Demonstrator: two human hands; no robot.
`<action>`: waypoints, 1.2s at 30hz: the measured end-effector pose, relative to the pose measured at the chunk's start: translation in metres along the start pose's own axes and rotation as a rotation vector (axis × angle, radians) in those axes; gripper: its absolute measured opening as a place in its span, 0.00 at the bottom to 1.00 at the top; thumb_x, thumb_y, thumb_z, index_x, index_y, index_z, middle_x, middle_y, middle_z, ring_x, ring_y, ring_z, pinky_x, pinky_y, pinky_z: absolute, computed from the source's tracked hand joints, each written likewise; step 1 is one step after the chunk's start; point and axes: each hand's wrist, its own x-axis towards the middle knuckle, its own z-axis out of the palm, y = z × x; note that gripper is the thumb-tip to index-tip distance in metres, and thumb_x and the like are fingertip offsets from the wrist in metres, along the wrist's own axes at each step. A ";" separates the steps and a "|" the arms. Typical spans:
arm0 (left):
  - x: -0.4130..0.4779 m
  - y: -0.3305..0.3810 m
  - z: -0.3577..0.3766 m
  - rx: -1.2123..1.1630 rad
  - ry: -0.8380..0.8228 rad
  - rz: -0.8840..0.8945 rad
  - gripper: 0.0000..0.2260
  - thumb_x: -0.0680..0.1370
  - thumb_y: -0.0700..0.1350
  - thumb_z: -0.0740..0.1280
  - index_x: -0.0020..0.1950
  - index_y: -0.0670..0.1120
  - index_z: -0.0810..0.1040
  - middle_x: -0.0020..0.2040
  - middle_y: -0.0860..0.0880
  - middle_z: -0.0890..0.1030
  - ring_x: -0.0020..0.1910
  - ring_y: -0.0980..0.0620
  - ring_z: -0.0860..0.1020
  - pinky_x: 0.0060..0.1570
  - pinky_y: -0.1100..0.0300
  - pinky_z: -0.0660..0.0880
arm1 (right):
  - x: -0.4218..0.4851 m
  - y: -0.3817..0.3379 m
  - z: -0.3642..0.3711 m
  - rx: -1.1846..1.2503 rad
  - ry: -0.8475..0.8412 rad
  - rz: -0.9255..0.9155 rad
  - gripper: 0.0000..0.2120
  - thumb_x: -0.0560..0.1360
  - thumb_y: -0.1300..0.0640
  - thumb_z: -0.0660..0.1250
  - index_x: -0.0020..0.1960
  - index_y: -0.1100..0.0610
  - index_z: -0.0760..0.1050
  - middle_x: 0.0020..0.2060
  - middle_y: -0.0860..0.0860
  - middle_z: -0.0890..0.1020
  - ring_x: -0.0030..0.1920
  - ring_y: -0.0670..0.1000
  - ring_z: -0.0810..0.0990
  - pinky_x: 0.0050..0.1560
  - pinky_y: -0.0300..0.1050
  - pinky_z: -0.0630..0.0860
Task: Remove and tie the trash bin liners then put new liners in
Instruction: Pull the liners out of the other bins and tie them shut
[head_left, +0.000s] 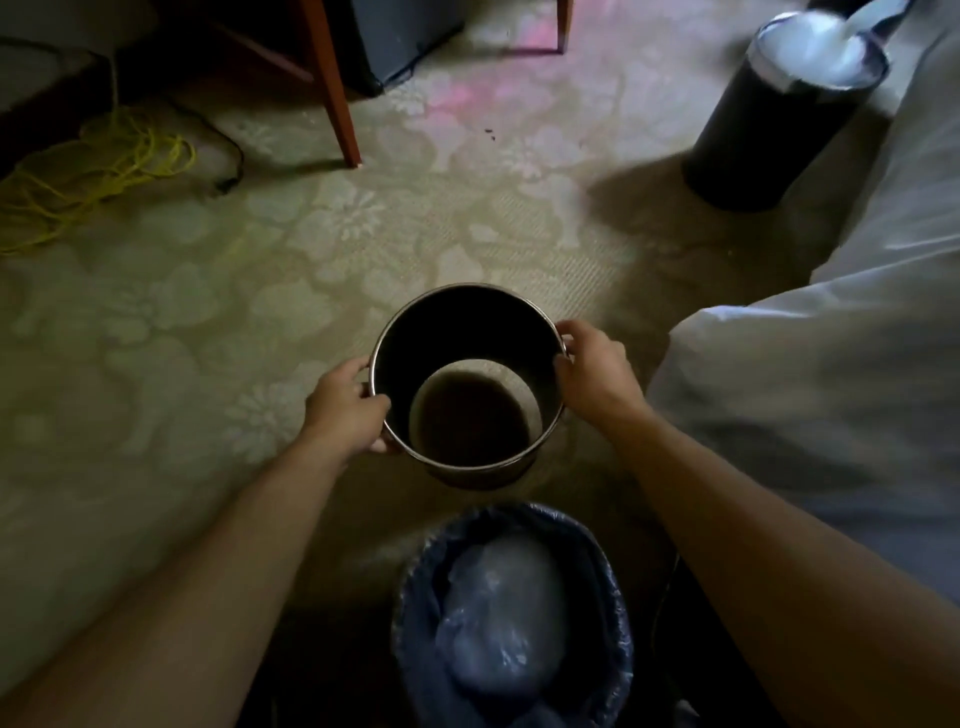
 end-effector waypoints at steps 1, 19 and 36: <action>0.006 -0.006 0.003 0.011 -0.005 -0.003 0.28 0.76 0.31 0.64 0.73 0.53 0.71 0.58 0.48 0.82 0.45 0.42 0.84 0.37 0.41 0.83 | 0.004 0.006 0.007 -0.012 -0.005 0.007 0.17 0.81 0.59 0.64 0.69 0.51 0.73 0.63 0.56 0.81 0.59 0.56 0.81 0.59 0.56 0.81; -0.037 -0.057 0.014 -0.008 -0.168 -0.303 0.28 0.83 0.61 0.55 0.81 0.53 0.55 0.77 0.45 0.65 0.67 0.38 0.73 0.54 0.41 0.78 | -0.038 0.094 0.029 0.289 -0.205 0.326 0.19 0.83 0.44 0.61 0.64 0.57 0.77 0.55 0.56 0.83 0.55 0.55 0.82 0.62 0.60 0.78; -0.162 -0.103 -0.026 0.076 -0.391 -0.385 0.17 0.74 0.48 0.76 0.59 0.45 0.77 0.53 0.44 0.83 0.51 0.46 0.82 0.42 0.54 0.78 | -0.160 0.132 0.006 0.247 -0.292 0.597 0.19 0.72 0.50 0.78 0.58 0.59 0.81 0.45 0.56 0.86 0.44 0.55 0.86 0.44 0.51 0.84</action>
